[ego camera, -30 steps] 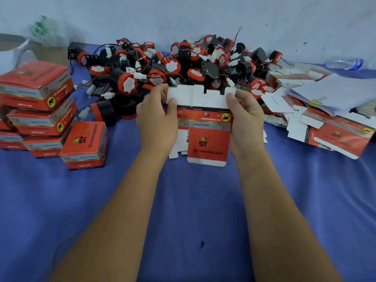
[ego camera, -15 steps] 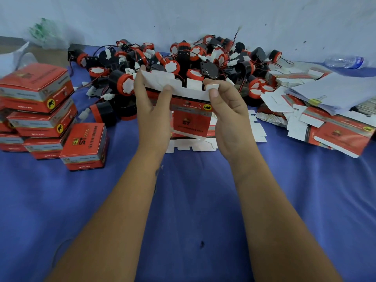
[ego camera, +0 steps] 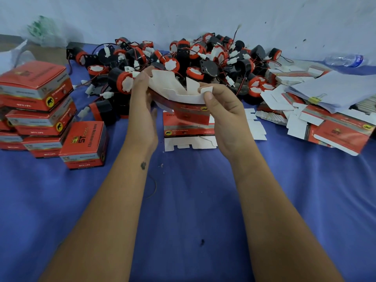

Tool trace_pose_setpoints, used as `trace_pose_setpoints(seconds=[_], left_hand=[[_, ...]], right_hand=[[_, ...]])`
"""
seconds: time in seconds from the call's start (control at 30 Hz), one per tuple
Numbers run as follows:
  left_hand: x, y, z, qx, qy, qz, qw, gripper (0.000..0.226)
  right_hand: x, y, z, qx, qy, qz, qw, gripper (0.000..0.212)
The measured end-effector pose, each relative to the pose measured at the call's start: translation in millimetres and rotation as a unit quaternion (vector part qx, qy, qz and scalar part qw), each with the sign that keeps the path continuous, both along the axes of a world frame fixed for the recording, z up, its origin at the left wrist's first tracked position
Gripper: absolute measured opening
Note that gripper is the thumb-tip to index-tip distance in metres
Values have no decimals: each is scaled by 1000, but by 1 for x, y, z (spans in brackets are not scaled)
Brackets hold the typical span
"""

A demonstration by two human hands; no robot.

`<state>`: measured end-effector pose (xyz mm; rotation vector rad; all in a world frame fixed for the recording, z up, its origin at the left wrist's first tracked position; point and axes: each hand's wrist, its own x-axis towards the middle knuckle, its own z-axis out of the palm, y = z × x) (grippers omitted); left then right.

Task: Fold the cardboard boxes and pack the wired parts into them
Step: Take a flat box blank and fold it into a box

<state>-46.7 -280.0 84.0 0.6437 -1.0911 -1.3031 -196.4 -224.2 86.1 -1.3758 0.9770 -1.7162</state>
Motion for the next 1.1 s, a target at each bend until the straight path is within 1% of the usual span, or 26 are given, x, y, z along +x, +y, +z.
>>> trace_pose_setpoints(seconds=[0.07,0.13,0.23,0.3,0.37,0.4,0.47,0.5,0.57,0.63,0.67,0.77,0.87,1.0,1.03,1.1], left_hand=[[-1,-1,-3,-13,-33,-16,999,61],[-2,-2,-8,-38,-69,-25,997,66],[-4,1,-12,-103,-143,-67,982,79],[-10,5,-14,-133,-175,-84,972,89],[-17,10,-14,-147,-199,-66,967,97],[-20,12,-14,-153,-212,-46,964,98],[-23,14,-12,-161,-227,-18,960,93],[-22,13,-12,-161,-229,-10,960,91],[-18,10,-11,-158,-233,-4,960,88],[-14,7,-12,-155,-250,-14,956,84],[-13,6,-12,-153,-260,-24,953,81],[-11,5,-14,-151,-268,-67,949,76],[-11,4,-16,-139,-249,-108,952,72],[-12,5,-19,-93,-217,-145,961,67],[-13,5,-19,-83,-206,-149,964,63],[-13,4,-19,-54,-158,-167,972,48]], right_hand=[[-2,0,0,6,-5,-24,1000,18],[0,0,0,14,2,-45,999,19],[3,-2,-4,14,5,-51,999,18],[5,-3,-4,3,-21,-47,999,23],[6,-3,-3,-13,-51,-36,998,34],[6,-3,-3,-26,-55,-33,998,42],[7,-4,-3,-32,-60,-45,997,60],[8,-4,-3,-14,-67,-59,996,65],[8,-6,-5,33,-72,-82,993,62],[6,-7,-8,67,-43,-101,992,53],[5,-7,-9,77,-23,-113,990,51],[6,-7,-9,88,20,-147,985,57],[7,-8,-11,91,37,-184,978,52],[7,-8,-12,108,25,-214,970,39],[7,-8,-13,106,35,-229,967,35],[8,-8,-14,97,54,-249,962,24]])
